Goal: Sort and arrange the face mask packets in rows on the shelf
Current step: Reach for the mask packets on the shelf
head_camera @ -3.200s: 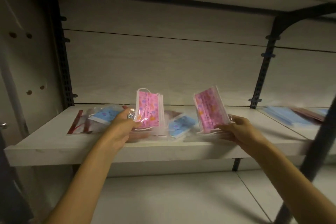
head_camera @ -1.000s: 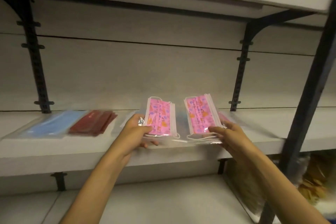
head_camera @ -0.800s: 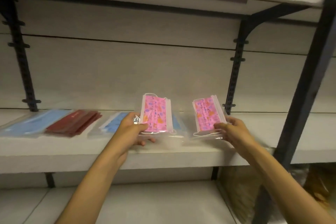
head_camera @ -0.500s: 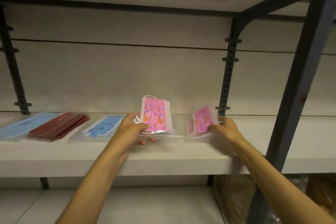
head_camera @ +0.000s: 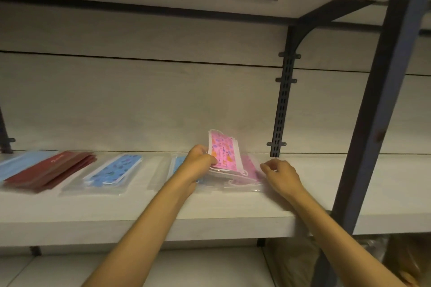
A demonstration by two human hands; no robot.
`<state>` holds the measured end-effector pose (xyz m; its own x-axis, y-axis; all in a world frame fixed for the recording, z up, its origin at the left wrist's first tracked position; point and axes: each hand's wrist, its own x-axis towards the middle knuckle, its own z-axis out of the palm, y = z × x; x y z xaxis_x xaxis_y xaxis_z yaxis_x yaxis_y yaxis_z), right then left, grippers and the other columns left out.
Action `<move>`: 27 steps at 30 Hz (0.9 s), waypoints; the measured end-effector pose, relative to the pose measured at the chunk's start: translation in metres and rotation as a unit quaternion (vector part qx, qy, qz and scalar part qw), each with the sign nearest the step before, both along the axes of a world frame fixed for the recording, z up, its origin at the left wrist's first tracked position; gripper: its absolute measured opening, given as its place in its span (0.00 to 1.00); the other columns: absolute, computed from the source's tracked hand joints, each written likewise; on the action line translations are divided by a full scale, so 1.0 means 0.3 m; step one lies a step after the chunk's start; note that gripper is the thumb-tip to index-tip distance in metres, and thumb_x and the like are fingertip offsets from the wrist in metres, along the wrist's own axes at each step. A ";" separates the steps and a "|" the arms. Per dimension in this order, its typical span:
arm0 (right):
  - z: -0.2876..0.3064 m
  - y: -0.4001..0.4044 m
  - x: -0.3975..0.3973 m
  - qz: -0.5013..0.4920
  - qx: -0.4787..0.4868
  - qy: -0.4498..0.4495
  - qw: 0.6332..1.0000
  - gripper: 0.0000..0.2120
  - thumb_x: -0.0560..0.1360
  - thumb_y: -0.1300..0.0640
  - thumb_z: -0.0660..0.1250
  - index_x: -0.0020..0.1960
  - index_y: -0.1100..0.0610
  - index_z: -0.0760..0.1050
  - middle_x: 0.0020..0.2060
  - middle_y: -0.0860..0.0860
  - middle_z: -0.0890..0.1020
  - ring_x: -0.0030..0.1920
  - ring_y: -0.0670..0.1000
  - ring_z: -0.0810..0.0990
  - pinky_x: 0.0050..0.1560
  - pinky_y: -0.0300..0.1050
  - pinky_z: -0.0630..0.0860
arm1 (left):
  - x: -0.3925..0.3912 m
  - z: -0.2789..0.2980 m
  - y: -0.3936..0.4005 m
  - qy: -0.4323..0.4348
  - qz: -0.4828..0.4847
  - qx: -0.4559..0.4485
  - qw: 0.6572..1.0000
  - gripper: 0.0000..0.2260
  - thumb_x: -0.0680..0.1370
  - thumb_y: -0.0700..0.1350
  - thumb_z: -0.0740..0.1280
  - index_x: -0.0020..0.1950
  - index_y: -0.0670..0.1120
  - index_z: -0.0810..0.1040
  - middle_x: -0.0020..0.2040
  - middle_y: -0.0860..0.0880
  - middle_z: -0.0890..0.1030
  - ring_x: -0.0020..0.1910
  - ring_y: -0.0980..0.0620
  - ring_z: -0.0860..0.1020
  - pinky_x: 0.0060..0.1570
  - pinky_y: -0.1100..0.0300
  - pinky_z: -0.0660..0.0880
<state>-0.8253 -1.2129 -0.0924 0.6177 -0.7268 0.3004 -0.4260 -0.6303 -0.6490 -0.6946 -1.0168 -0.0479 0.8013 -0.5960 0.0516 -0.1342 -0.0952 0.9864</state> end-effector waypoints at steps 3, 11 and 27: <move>-0.004 -0.001 -0.002 -0.004 0.002 -0.014 1.000 0.15 0.81 0.50 0.61 0.57 0.60 0.80 0.54 0.55 0.83 0.53 0.57 0.79 0.54 0.48 0.73 | 0.001 -0.022 -0.083 -0.013 -0.013 0.041 0.999 0.10 0.74 0.40 0.69 0.55 0.45 0.74 0.54 0.43 0.81 0.53 0.45 0.80 0.44 0.56 0.74; -0.026 -0.024 0.001 0.022 -0.010 0.042 0.999 0.21 0.72 0.44 0.71 0.62 0.52 0.78 0.56 0.53 0.80 0.55 0.53 0.79 0.57 0.50 0.76 | -0.008 -0.091 -0.133 -0.356 0.036 0.280 0.891 0.26 0.73 0.56 0.70 0.65 0.45 0.68 0.61 0.43 0.75 0.61 0.41 0.72 0.53 0.52 0.70; -0.020 -0.027 -0.002 0.025 -0.051 0.024 0.998 0.17 0.72 0.48 0.71 0.61 0.49 0.79 0.61 0.53 0.77 0.62 0.56 0.76 0.62 0.53 0.74 | -0.018 -0.104 -0.090 -0.482 0.004 0.268 0.834 0.18 0.79 0.62 0.59 0.64 0.58 0.76 0.62 0.52 0.77 0.65 0.49 0.70 0.58 0.50 0.61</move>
<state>-0.8259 -1.2211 -0.0983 0.6676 -0.6621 0.3406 -0.4218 -0.7133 -0.5598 -0.6999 -1.0440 -0.0790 0.5457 -0.7353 0.4020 -0.8376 -0.4928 0.2357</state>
